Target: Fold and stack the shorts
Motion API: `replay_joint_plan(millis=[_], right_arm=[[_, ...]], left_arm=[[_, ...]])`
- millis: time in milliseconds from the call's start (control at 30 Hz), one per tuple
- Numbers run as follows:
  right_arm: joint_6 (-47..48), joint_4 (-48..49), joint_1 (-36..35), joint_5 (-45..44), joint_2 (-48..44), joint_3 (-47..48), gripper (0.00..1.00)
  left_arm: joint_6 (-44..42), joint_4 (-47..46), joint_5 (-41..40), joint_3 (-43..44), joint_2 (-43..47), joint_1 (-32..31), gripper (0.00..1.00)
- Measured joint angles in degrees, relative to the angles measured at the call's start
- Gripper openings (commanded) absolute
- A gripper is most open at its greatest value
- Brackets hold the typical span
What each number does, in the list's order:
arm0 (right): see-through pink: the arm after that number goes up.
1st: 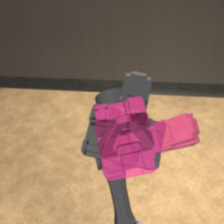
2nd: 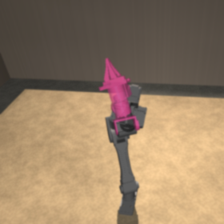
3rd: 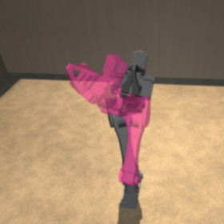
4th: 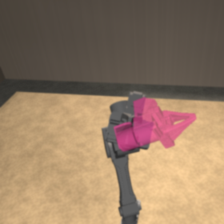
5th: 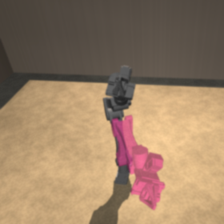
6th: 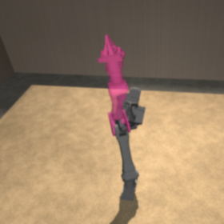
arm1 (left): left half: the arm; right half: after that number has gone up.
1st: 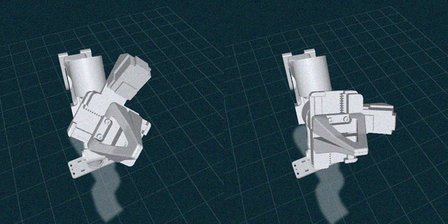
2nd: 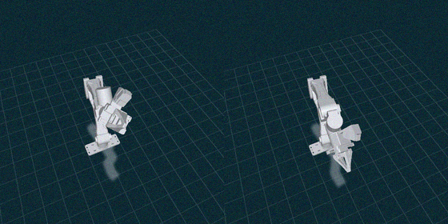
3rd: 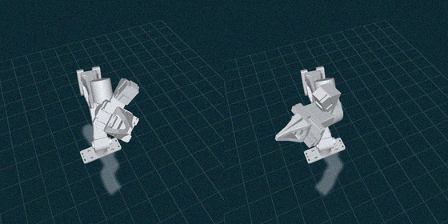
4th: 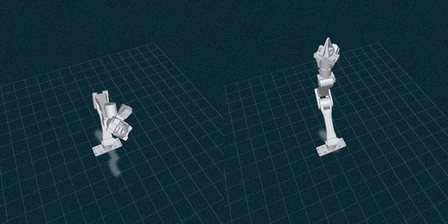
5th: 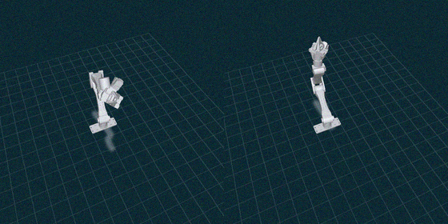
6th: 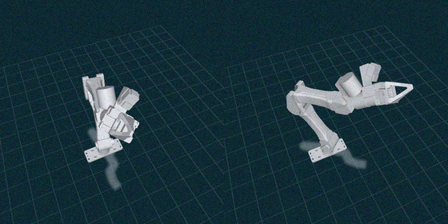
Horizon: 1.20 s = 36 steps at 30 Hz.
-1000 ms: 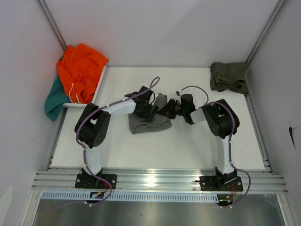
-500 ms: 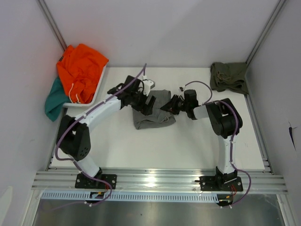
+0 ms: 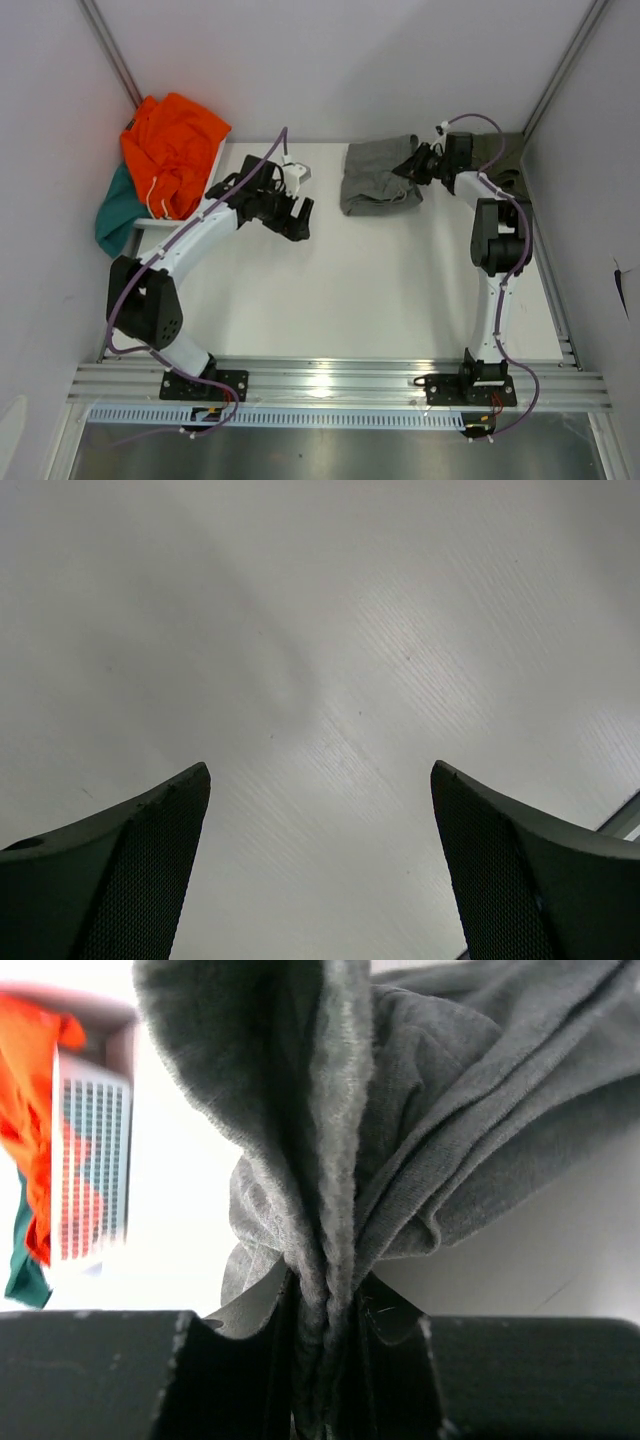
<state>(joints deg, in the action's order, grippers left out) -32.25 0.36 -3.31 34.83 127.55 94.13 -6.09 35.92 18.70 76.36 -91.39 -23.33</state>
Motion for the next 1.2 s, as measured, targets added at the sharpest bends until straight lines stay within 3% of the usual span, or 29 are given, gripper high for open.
replay_joint_plan(millis=[267, 533, 1200], right_arm=[[3.9, -11.0, 7.8, 5.3, 14.1, 24.7, 0.0], [1.7, -17.5, 13.1, 13.1, 28.7, 48.8, 0.0], [-11.4, -10.1, 24.0, 23.0, 29.0, 52.3, 0.0]], left_arm=[[0.0, 0.2, 0.9, -3.3, 1.5, 0.9, 0.93], [0.0, -0.2, 1.1, -4.2, 2.3, 1.1, 0.92], [0.0, -0.2, 1.1, -4.6, -0.2, 1.1, 0.92]])
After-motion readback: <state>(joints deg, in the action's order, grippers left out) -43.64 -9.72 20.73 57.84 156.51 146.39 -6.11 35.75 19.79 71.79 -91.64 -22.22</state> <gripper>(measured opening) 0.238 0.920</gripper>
